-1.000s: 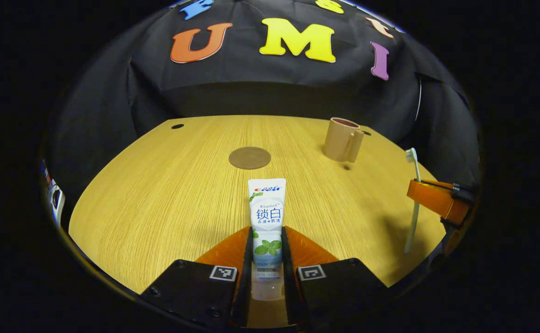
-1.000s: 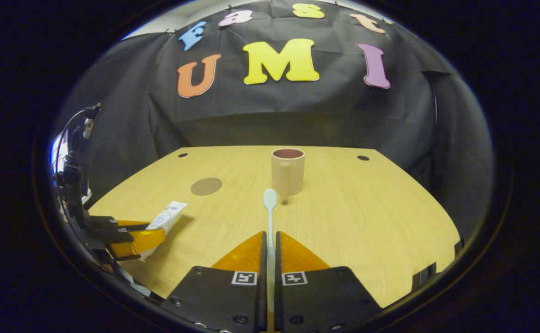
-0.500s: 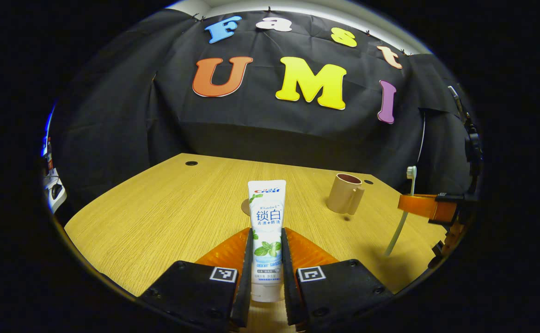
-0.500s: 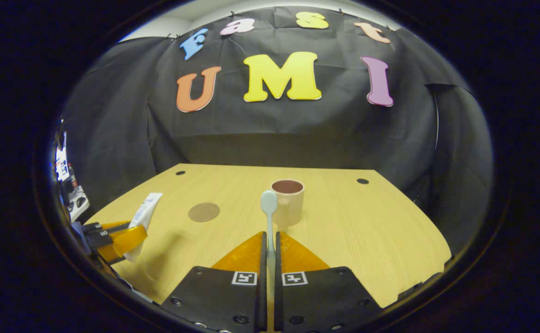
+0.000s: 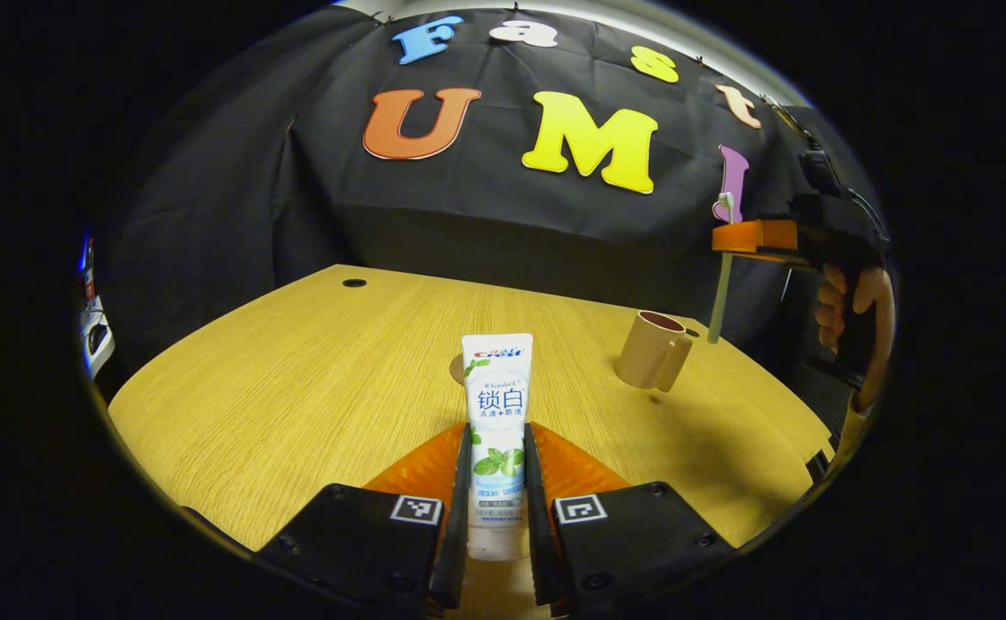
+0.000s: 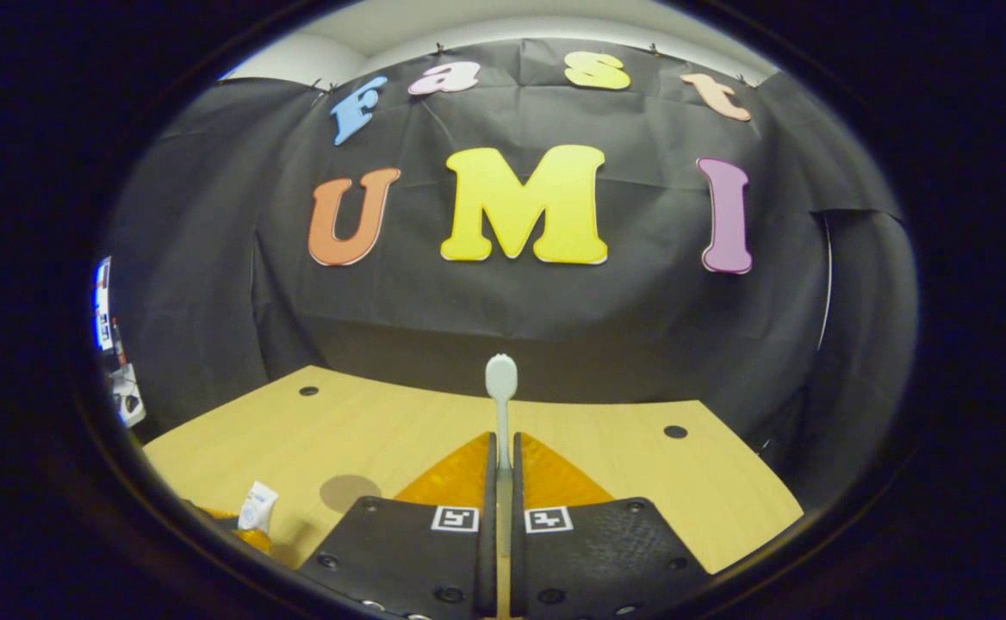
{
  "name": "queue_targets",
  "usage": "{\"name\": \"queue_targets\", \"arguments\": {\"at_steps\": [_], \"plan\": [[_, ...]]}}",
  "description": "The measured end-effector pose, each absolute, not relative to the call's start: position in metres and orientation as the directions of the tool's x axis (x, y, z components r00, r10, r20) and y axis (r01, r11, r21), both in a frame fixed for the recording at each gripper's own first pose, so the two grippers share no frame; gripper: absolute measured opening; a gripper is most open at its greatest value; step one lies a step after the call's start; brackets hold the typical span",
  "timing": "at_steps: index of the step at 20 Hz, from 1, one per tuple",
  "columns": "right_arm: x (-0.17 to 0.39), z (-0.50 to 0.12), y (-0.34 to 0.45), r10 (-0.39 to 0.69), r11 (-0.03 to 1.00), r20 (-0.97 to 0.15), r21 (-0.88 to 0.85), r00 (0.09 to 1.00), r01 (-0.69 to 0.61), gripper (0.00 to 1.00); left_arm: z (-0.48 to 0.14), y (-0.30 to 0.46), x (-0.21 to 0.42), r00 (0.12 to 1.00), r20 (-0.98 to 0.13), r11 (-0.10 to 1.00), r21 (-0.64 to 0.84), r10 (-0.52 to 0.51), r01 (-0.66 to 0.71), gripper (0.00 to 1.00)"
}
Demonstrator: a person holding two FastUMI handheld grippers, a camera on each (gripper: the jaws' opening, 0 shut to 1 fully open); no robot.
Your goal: Put the toothbrush and toothpaste on the desktop into the cup, then pick up the cup and place it on the coaster on the desktop.
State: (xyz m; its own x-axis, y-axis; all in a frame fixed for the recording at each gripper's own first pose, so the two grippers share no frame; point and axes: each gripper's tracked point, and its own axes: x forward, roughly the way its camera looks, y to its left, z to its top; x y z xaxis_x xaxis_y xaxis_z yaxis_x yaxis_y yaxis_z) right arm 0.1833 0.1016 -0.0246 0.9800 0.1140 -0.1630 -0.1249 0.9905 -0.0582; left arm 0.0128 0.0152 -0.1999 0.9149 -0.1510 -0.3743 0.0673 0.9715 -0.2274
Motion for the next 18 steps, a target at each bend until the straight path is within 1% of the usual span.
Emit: {"name": "queue_targets", "arguments": {"at_steps": [3,6,8,10,13,14,15,18], "plan": [[0.221,-0.012,0.099,0.106,0.991,-0.128,-0.069,0.986,-0.115,0.04,-0.195,0.015,0.014,0.918,-0.364,0.972,-0.22,-0.157,0.079,0.34],[0.252,-0.014,0.094,0.094,0.993,-0.098,-0.056,0.991,-0.1,0.04,-0.193,0.012,0.013,0.923,-0.343,0.97,-0.223,-0.172,0.098,0.34],[0.269,-0.034,0.097,0.103,0.992,-0.128,-0.063,0.986,-0.111,0.04,-0.192,0.009,0.014,0.924,-0.341,0.968,-0.23,-0.172,0.095,0.34],[0.283,-0.061,0.093,0.084,0.992,-0.19,-0.078,0.978,-0.1,0.04,-0.191,0.007,0.014,0.922,-0.346,0.968,-0.235,-0.172,0.092,0.34],[0.292,-0.088,0.091,0.082,0.994,-0.256,-0.045,0.963,-0.096,0.04,-0.185,0.004,0.019,0.927,-0.337,0.969,-0.228,-0.168,0.093,0.34],[0.294,-0.093,0.089,0.076,0.995,-0.265,-0.04,0.961,-0.089,0.04,-0.184,0.002,0.019,0.927,-0.335,0.97,-0.225,-0.169,0.095,0.29],[0.294,-0.098,0.086,0.069,0.996,-0.28,-0.038,0.958,-0.083,0.04,-0.183,0.001,0.02,0.926,-0.337,0.97,-0.225,-0.169,0.095,0.34],[0.289,-0.103,0.086,0.1,0.993,-0.3,-0.023,0.949,-0.112,0.04,-0.181,-0.001,0.025,0.927,-0.341,0.972,-0.218,-0.16,0.087,0.34]]}}
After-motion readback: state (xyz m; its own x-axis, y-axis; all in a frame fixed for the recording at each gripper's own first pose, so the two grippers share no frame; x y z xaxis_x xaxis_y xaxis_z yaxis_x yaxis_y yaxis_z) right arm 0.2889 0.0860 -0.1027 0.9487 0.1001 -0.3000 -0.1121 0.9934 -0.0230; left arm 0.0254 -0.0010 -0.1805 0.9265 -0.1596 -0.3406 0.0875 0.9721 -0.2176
